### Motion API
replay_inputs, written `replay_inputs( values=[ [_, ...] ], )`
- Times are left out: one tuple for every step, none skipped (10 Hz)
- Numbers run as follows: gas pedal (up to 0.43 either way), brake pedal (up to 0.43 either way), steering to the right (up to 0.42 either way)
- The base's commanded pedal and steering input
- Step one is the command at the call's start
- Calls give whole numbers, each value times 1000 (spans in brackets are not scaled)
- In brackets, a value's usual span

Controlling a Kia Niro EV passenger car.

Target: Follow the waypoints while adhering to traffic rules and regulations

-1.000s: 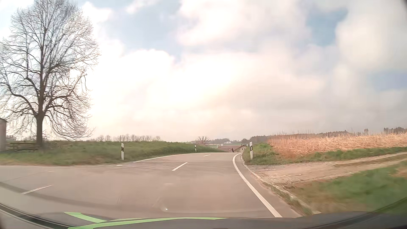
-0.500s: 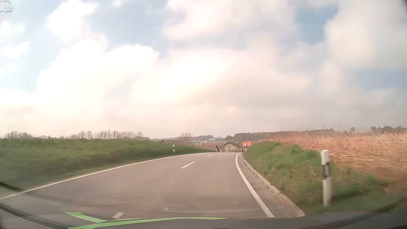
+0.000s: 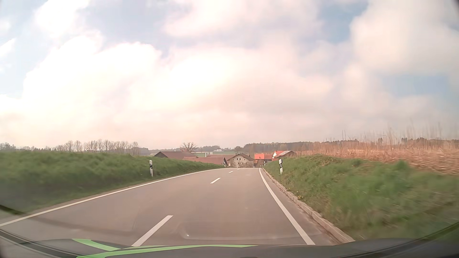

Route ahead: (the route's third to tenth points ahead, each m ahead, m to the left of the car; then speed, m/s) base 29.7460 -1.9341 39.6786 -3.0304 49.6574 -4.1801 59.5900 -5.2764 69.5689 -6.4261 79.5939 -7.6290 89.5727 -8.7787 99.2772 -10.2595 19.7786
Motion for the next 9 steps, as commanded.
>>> replay_inputs(
  values=[
    [189,0,36],
    [220,0,32],
    [248,0,26],
    [260,0,22],
    [268,0,19],
    [280,0,15],
    [280,0,13],
    [287,0,11],
    [287,0,10]
  ],
)
